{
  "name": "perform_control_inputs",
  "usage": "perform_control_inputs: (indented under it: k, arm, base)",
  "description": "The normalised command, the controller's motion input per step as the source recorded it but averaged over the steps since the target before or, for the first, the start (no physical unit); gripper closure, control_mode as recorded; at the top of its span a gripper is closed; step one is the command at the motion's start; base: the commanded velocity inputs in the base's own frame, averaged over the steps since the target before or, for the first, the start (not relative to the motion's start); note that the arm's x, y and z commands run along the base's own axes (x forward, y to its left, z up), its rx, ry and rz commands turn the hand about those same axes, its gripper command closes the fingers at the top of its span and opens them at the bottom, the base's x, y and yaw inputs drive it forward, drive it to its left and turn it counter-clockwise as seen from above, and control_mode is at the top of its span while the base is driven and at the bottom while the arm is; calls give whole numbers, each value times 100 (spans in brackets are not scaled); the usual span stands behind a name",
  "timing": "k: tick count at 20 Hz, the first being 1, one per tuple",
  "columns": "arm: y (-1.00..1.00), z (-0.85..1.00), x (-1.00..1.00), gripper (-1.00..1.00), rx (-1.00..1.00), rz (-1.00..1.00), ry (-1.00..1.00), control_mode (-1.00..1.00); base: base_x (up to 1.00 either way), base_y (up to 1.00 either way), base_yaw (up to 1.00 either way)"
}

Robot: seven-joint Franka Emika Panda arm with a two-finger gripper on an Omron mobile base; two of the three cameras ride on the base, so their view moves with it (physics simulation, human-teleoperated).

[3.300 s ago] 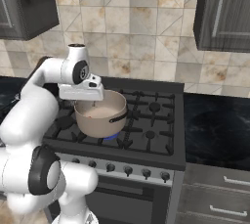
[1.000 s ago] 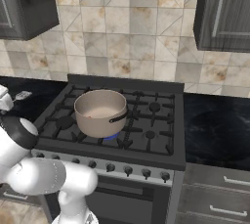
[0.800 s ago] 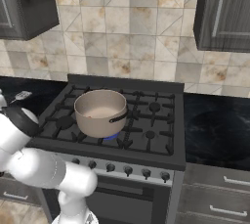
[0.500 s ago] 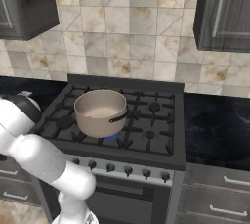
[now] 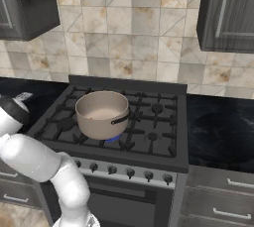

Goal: Put the eggplant and carrot in the pot. Retrieve the spatula and lightly stir the vegetables in the pot.

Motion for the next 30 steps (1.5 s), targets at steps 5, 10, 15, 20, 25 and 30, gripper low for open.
perform_control_inputs:
  k: [5, 10, 15, 20, 25, 30]
  arm:
    - [47, -21, 37, -100, 0, 0, 8, -100]
    - [44, -7, 15, -100, 0, 0, 10, -100]
    - [28, -21, 7, -100, -5, 0, 8, -100]
    - [19, -42, 12, -100, -9, 0, 4, -100]
    - [10, -36, 22, -100, -8, 0, 0, -100]
    - [4, -24, 20, -100, -2, 0, 0, -100]
  base:
    - [0, 0, 0]
    - [0, 0, 0]
    - [0, 0, 0]
    - [0, 0, 0]
    - [0, 0, 0]
    - [0, 0, 0]
